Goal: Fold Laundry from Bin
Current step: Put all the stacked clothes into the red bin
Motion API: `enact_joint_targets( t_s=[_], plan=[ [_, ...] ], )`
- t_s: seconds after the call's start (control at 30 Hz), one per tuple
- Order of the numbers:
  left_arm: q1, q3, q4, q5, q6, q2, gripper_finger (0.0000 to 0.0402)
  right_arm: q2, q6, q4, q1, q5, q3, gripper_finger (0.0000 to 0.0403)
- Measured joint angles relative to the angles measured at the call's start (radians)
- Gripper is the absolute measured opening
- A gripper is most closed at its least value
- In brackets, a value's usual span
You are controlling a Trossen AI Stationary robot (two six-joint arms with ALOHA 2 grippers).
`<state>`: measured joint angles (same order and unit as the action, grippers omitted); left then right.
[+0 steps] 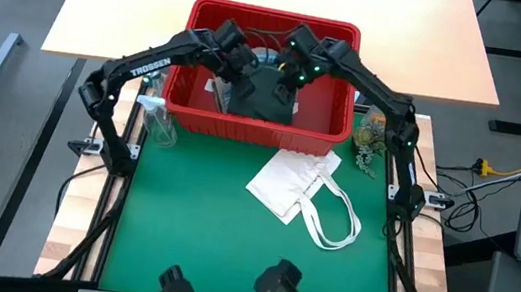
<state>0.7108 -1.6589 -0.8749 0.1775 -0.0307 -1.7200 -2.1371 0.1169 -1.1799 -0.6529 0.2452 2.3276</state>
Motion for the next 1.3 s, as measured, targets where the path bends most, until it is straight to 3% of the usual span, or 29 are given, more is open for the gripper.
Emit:
enact_joint_targets(
  t_s=[0.37, 0.63, 0.8, 1.07, 1.3],
  plan=[
    [0.1, 0.0, 0.08, -0.046, 0.018, -0.161, 0.0137, -0.166, -0.013, 0.162, -0.064, -0.017, 0.0, 0.0137],
    [0.173, 0.0, 0.146, -0.057, 0.01, -0.295, 0.0137, -0.328, -0.07, 0.391, -0.116, -0.001, 0.0, 0.0137],
    [0.197, -0.002, 0.164, -0.052, 0.014, -0.357, 0.0137, -0.377, -0.083, 0.42, -0.128, 0.002, 0.004, 0.0137],
    [0.205, 0.0, 0.158, -0.033, 0.013, -0.336, 0.0137, -0.356, -0.086, 0.401, -0.127, 0.025, -0.001, 0.0137],
    [0.202, 0.001, 0.142, -0.036, 0.006, -0.21, 0.0137, -0.184, -0.07, 0.346, -0.126, 0.019, -0.002, 0.0137]
  ],
)
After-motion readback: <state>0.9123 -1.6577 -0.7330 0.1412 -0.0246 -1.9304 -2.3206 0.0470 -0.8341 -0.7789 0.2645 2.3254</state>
